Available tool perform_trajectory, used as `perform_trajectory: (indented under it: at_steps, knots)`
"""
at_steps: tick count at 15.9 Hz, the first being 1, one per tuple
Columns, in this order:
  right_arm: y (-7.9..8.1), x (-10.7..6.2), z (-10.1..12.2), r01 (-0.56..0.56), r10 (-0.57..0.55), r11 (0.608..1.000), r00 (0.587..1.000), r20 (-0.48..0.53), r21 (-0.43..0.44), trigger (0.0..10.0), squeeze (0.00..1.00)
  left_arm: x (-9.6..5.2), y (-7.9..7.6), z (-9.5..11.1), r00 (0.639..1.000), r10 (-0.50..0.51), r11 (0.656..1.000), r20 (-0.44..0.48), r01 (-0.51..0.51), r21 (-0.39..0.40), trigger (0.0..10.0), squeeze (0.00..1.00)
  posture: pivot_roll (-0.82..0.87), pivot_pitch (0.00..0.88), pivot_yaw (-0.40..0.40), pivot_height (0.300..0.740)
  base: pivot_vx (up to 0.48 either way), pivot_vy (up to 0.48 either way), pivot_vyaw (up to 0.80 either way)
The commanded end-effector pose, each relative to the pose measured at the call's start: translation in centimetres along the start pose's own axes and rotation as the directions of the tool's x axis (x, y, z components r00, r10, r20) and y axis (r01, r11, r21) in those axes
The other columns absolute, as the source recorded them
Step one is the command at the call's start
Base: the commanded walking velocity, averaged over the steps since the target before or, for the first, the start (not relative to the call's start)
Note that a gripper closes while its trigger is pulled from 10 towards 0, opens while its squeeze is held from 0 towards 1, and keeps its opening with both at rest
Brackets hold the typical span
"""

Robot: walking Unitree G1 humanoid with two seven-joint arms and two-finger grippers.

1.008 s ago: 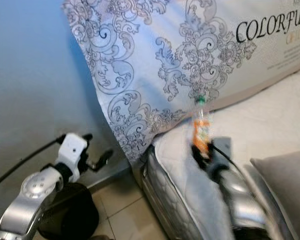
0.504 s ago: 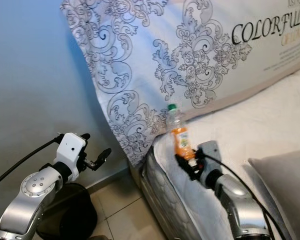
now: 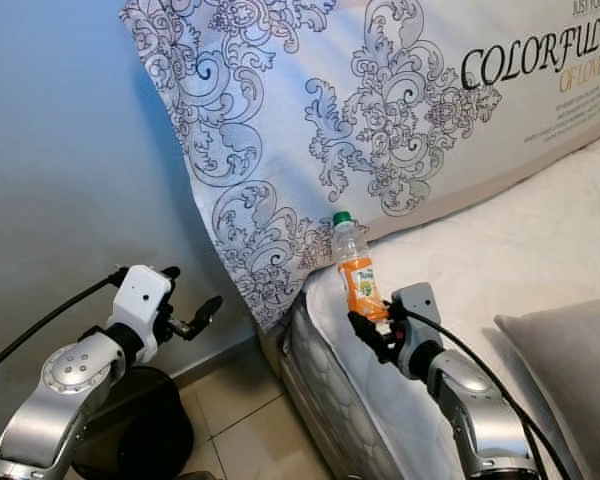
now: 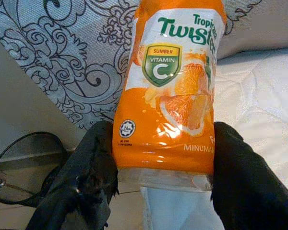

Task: Clean up the room

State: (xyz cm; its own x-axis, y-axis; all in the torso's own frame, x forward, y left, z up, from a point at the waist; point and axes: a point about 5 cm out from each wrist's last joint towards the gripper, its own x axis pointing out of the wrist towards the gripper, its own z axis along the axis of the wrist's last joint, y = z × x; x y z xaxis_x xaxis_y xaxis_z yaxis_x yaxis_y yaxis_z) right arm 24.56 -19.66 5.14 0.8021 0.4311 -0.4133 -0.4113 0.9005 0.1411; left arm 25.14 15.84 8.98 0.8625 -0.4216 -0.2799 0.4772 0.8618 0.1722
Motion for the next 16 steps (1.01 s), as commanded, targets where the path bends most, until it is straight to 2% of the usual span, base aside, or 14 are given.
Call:
perform_trajectory:
  at_steps: [1,9,13,16]
  knots:
    - [0.4,0.0,0.0,-0.002,0.002,1.000,1.000,0.001,-0.008,10.0,0.00,0.1,0.3,0.1,1.000,0.016,1.000,-0.006,-0.016,0.017,10.0,0.83,0.05,0.000,0.027,0.740,0.000,0.000,0.00]
    - [0.5,0.3,0.2,0.001,-0.001,1.000,1.000,0.010,-0.010,10.0,0.00,0.3,0.3,0.2,1.000,0.010,1.000,-0.008,-0.010,0.028,10.0,0.83,0.05,0.000,0.032,0.740,-0.295,0.000,0.00]
    - [0.8,1.0,1.0,0.021,-0.020,0.999,0.999,0.047,-0.033,10.0,0.00,0.7,0.6,0.5,0.999,0.035,0.999,-0.006,-0.035,0.036,10.0,0.83,0.05,0.000,0.034,0.740,0.000,0.000,0.00]
    - [1.2,1.5,1.1,0.032,-0.032,0.999,0.998,0.059,-0.006,10.0,0.00,1.0,0.8,0.5,0.998,0.066,0.997,-0.010,-0.066,0.047,10.0,0.82,0.05,0.000,0.031,0.740,0.000,0.000,0.80]
